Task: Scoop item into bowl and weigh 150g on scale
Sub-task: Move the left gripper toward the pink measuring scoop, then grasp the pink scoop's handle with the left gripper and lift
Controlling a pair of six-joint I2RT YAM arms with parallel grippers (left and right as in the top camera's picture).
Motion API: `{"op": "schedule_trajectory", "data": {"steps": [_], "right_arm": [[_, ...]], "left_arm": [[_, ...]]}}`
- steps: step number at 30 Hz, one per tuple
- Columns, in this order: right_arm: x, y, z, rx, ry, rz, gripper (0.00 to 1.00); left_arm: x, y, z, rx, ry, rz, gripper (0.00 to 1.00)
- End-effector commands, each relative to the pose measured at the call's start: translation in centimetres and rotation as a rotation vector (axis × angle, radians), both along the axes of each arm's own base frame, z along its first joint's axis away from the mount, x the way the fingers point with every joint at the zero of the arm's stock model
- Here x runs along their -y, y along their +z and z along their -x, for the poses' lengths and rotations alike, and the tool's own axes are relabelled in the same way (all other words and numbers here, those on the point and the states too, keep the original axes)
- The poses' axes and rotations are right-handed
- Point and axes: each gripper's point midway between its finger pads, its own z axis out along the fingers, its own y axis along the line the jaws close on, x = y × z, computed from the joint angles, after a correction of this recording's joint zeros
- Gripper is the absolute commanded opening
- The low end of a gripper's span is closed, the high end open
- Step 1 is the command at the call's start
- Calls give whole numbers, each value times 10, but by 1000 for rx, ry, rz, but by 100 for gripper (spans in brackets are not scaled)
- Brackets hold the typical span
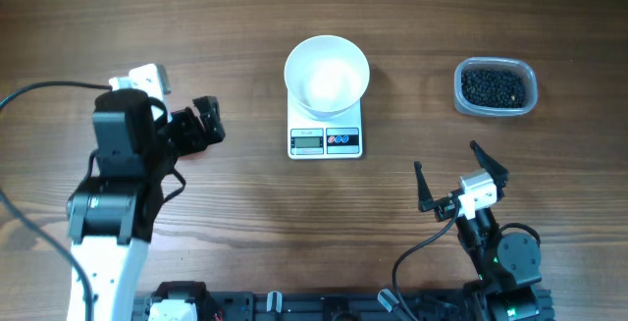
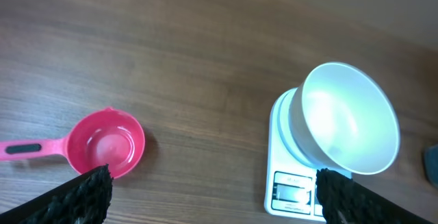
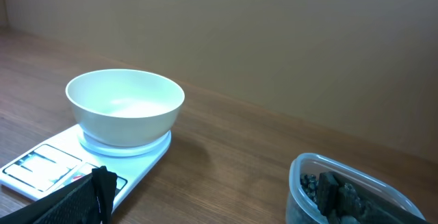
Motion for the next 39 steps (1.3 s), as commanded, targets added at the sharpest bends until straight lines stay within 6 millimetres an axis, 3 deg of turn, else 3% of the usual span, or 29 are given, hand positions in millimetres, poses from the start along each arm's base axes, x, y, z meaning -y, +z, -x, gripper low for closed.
{"op": "schedule_trajectory", "data": {"steps": [1,3,9,12,15,17,20,24,26,29,33,36,39], "right_arm": [[1,1,0,6,-8,4,100],[1,1,0,6,-8,4,100],[1,1,0,6,-8,4,100],[1,1,0,6,-8,4,100],[1,1,0,6,-8,4,100],[1,1,0,6,-8,4,100],[1,1,0,6,-9,4,100],[1,1,0,6,-8,4,100],[1,1,0,6,-8,4,100],[1,1,0,6,-8,4,100],[1,1,0,6,-8,3,100],[1,1,0,6,-8,4,100],[1,1,0,6,-8,4,100]], "left_arm": [[-3,-20,-12,-72,13,-10,100],[-6,-44,-21,-146,27,-24,100],[-44,-117,-32,-357,316,-95,100],[-46,-150,-40,-419,373,-74,99],[-45,-169,-50,-435,380,-72,98],[-47,-176,-53,-438,393,-65,94],[-56,-191,-54,-470,425,-34,75],[-58,-191,-60,-450,424,-8,54],[-54,-191,-61,-449,411,12,50],[-52,-191,-63,-445,425,34,34],[-50,-192,-60,-457,435,56,22],[-50,-195,-54,-482,484,84,4],[-49,-196,-51,-489,512,102,4]]}}
